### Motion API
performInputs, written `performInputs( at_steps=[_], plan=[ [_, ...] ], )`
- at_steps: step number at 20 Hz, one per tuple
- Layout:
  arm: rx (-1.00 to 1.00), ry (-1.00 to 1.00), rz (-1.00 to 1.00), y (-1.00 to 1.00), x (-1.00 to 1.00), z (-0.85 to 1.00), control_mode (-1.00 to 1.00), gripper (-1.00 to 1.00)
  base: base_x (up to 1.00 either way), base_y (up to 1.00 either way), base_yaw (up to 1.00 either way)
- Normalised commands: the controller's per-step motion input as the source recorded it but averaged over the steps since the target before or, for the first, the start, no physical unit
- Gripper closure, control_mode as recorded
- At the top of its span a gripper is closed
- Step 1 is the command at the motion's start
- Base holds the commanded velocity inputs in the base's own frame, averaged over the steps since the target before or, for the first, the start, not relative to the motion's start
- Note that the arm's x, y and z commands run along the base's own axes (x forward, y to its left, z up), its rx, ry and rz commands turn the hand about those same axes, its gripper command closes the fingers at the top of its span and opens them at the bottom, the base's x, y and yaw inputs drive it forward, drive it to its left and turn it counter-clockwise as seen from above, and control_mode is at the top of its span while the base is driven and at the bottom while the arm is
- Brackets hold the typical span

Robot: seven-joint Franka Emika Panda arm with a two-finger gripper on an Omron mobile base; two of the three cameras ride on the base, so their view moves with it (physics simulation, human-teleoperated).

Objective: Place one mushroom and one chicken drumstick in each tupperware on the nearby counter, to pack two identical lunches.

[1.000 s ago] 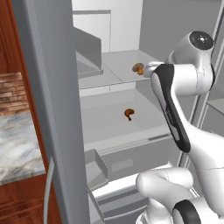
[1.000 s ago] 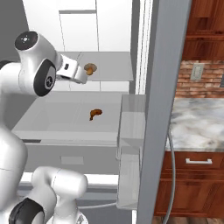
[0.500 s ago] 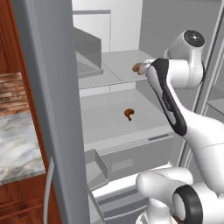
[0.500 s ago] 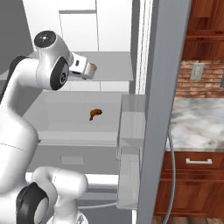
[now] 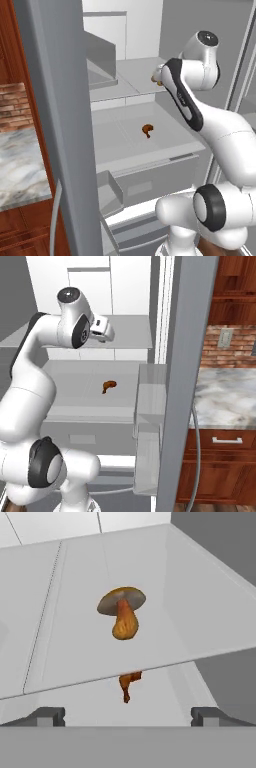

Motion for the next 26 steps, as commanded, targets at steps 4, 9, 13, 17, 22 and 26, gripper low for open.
performInputs(
  at_steps=[4,9,13,17,22,26],
  plan=[
    [0.00,0.00,0.00,0.00,0.60,-0.22,-1.00,-1.00,0.00,0.00,0.00],
    [0.00,0.00,0.00,0.00,0.50,-0.25,-1.00,-1.00,0.00,0.00,0.00],
    [0.00,0.00,0.00,0.00,0.48,-0.20,-1.00,-1.00,0.00,0.00,0.00],
    [0.00,0.00,0.00,0.00,0.46,-0.11,-1.00,-1.00,0.00,0.00,0.00],
    [0.00,0.00,0.00,0.00,0.40,-0.07,-1.00,-1.00,0.00,0.00,0.00],
    [0.00,0.00,0.00,0.00,0.35,-0.08,-1.00,-1.00,0.00,0.00,0.00]
  ],
)
